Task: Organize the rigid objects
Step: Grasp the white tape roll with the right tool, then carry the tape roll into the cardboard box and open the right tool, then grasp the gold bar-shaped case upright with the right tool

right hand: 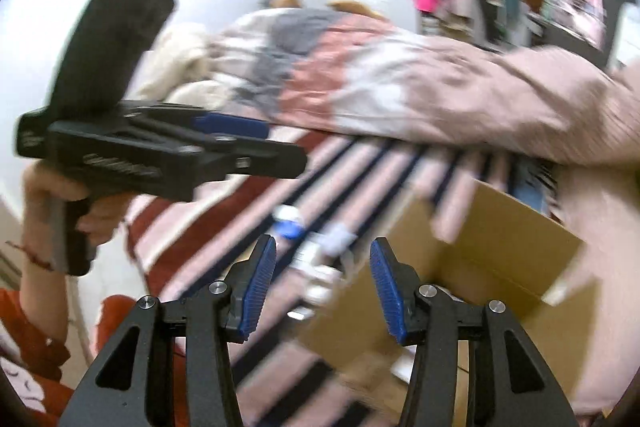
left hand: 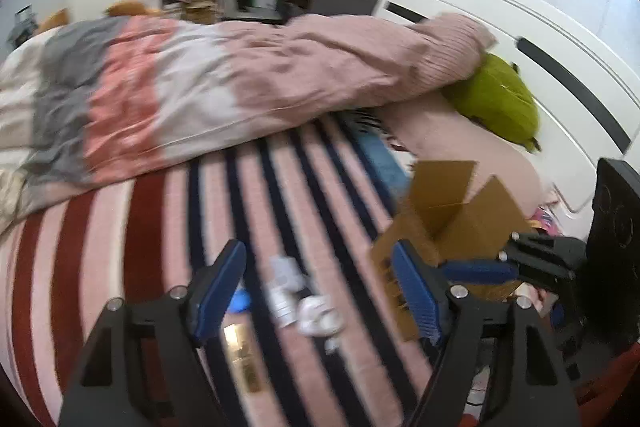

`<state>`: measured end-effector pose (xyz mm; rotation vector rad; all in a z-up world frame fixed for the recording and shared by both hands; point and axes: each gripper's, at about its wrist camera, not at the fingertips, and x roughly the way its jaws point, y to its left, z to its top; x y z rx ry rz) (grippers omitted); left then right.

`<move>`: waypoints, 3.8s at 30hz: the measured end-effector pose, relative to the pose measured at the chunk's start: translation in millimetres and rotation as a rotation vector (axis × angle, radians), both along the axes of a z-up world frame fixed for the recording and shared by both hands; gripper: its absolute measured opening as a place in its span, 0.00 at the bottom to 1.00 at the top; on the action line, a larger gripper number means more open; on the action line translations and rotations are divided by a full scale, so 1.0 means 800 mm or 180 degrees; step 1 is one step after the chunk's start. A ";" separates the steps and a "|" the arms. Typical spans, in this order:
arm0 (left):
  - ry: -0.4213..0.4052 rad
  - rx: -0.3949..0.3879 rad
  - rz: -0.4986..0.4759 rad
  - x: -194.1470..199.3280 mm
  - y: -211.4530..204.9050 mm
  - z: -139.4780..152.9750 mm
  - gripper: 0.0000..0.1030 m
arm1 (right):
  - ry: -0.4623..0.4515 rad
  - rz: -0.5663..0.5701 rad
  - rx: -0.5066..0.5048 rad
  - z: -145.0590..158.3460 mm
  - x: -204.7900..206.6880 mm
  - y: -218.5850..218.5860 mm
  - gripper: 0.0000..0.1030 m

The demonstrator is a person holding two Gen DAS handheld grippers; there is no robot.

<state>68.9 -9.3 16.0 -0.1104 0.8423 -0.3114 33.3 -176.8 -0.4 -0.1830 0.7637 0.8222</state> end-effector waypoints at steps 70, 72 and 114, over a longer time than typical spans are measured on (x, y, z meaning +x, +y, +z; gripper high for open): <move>0.0701 -0.0167 -0.1614 0.086 -0.247 -0.029 0.33 | -0.0062 -0.0504 -0.0395 -0.010 0.053 -0.128 0.35; 0.0770 -0.0164 -0.1677 0.091 -0.259 -0.036 0.33 | 0.0059 -0.0552 -0.0469 -0.015 0.059 -0.142 0.35; 0.0176 0.0043 0.0490 -0.051 0.130 -0.104 0.73 | 0.0516 0.0322 -0.0306 -0.110 0.017 0.144 0.87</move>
